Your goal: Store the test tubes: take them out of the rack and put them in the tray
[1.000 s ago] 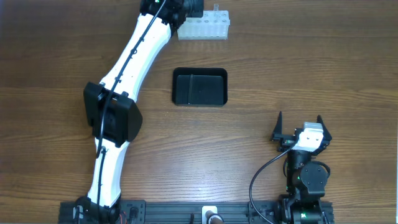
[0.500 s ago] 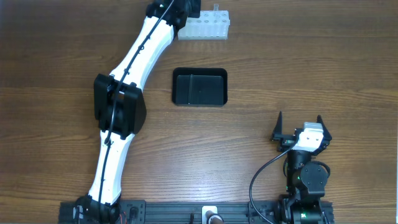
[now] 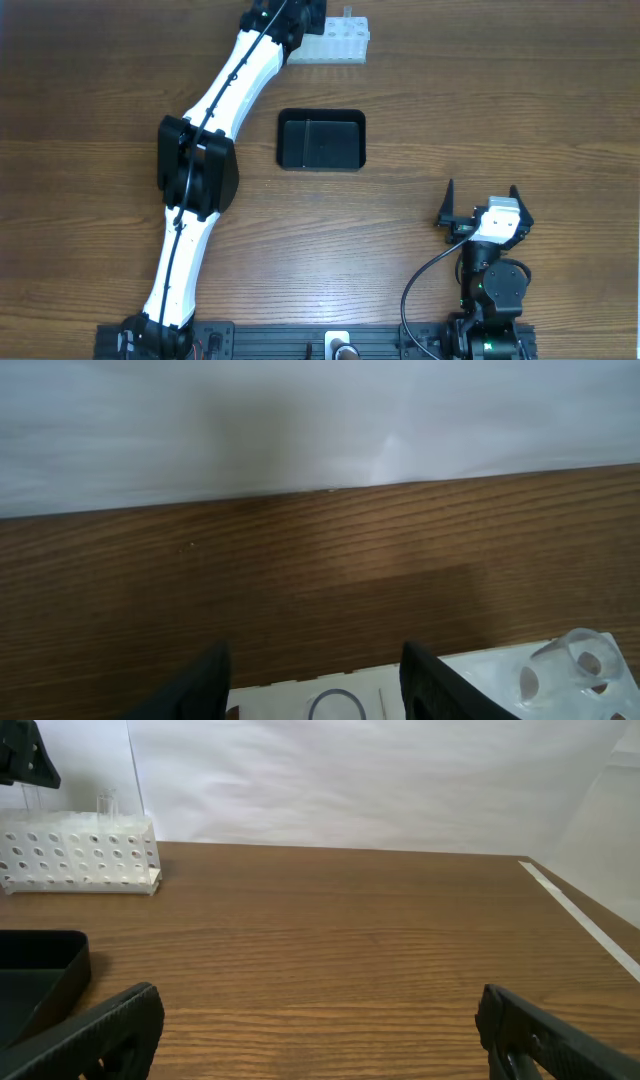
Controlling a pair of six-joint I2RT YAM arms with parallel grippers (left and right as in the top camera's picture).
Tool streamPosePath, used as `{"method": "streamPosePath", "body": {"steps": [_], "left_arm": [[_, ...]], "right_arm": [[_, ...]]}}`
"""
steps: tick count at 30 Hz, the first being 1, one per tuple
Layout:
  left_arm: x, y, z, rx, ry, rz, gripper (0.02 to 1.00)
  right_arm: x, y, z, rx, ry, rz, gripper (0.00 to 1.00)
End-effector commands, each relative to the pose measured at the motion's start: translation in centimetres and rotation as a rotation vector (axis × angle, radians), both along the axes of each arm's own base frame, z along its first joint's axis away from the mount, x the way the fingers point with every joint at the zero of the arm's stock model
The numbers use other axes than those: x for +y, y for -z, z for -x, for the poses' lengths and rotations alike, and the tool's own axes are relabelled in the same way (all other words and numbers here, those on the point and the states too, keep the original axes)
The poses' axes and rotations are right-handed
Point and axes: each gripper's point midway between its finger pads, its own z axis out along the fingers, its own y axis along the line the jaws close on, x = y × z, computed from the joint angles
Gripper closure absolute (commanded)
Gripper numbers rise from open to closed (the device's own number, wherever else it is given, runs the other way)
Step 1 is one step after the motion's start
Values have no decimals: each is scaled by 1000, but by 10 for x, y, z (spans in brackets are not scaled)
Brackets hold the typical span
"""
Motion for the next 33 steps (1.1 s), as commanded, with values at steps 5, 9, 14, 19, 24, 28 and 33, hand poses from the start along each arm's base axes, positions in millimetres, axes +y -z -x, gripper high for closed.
{"method": "streamPosePath", "body": {"steps": [5,9,14,19,24,28,33], "left_arm": [[-3,25,-2,32,23,1,478],[-4,26,-2,35,20,4,494],[-4,26,-2,38,9,18,632],[-4,26,-2,38,9,18,755],[-4,26,-2,38,9,18,840],[-4,26,-2,39,9,18,877],[-5,26,-1,39,10,18,901]], "right_arm": [[-2,2,0,2,9,2,9],[-2,2,0,2,9,2,7],[-2,2,0,1,9,2,9],[-2,2,0,2,9,2,7],[-2,2,0,2,9,2,7],[-2,2,0,2,9,2,7],[-2,2,0,1,9,2,9]]}}
